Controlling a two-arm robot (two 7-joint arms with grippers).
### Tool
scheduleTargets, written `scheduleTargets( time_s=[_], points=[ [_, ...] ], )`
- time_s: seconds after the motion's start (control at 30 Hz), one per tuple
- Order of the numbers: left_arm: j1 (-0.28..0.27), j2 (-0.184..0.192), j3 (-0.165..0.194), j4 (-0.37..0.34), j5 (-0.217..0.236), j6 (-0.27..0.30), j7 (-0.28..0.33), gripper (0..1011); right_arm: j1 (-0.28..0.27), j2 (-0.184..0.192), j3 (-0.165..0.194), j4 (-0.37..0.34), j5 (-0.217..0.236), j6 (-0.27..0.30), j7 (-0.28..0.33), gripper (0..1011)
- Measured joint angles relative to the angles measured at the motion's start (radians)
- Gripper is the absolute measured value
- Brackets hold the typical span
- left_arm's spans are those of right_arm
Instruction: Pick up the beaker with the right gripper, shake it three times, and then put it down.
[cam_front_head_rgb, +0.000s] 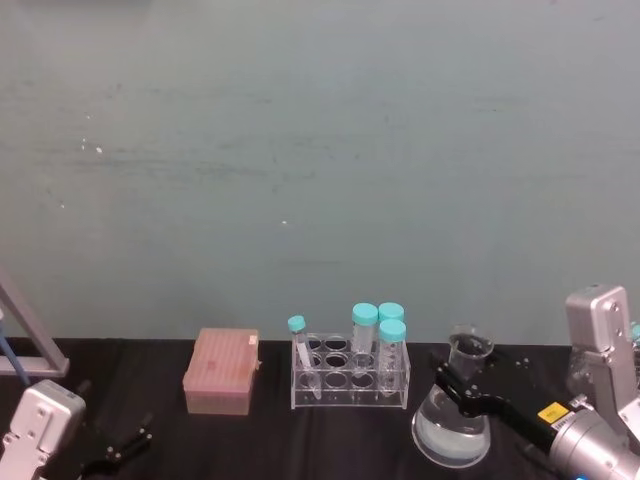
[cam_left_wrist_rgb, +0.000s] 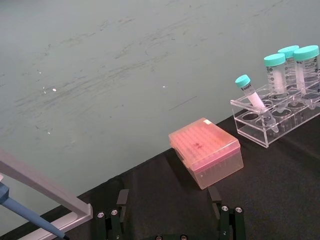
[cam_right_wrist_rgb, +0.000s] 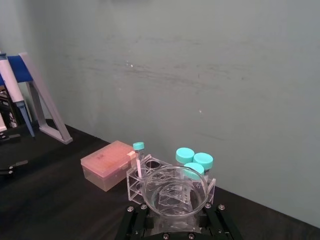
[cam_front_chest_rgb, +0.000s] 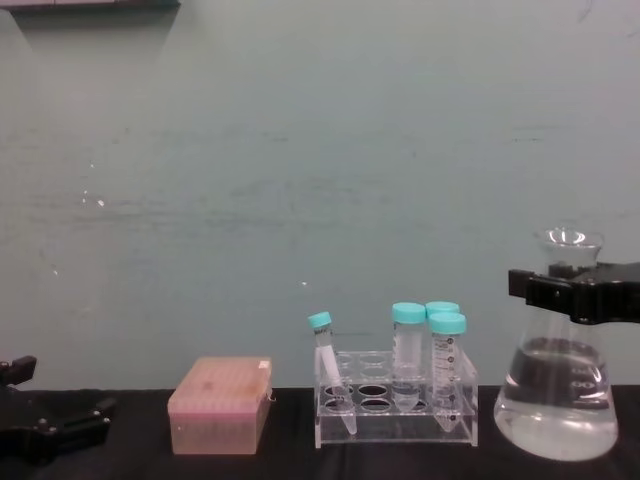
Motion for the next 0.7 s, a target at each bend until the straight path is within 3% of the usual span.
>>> scheduleTargets(
  time_s=[0.3,0.7],
  points=[
    [0.000,0.000,0.000,0.000,0.000,0.000,0.000,1000,0.040,-0.002,0.006,0.084,0.053,0.017,0.000,449],
    [0.000,0.000,0.000,0.000,0.000,0.000,0.000,1000,0.092,0.000,-0.014,0.173,0.055,-0.020,0.011,449]
  ],
)
